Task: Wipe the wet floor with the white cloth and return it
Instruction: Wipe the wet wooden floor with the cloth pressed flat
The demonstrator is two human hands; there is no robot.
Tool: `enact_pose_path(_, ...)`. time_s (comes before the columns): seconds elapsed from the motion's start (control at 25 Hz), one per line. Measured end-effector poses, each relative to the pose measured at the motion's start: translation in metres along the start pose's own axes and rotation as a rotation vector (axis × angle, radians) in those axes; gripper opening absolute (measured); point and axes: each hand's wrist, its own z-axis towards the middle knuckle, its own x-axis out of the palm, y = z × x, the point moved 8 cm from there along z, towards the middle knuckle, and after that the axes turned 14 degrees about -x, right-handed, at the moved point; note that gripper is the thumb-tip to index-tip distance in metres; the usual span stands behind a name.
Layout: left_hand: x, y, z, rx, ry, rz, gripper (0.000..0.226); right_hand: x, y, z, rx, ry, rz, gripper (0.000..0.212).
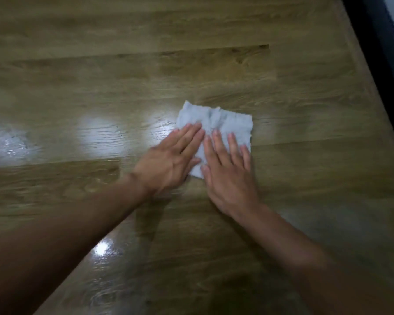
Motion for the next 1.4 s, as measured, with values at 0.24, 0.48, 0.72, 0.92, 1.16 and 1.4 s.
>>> enact_pose_path(0.24,-0.018,0.104,0.092,-0.347,0.117,0.013,0.058,-0.017,-0.015,0.168,-0.153,0.126,0.058,0.057)
enact_pose_path(0.48,-0.002,0.034,-0.005,-0.277,0.124,-0.09,0.061,-0.004,0.012,0.029,-0.154,0.006,-0.013,0.056)
enact_pose_path(0.72,0.006,0.019,-0.075,-0.325,0.064,-0.017,0.064,0.01,0.05,-0.006,-0.26,0.065,-0.054,0.055)
enact_pose_path(0.92,-0.009,0.117,-0.002,-0.498,0.199,0.061,0.062,-0.009,0.065,0.129,-0.313,0.116,0.016,0.055)
enact_pose_path(1.16,0.003,0.021,-0.046,-0.325,0.211,-0.071,0.063,-0.003,0.036,0.002,-0.217,0.045,-0.024,0.055)
enact_pose_path(1.4,0.022,-0.072,-0.074,0.047,0.14,-0.044,0.065,0.01,0.018,-0.119,-0.039,0.104,-0.014,0.056)
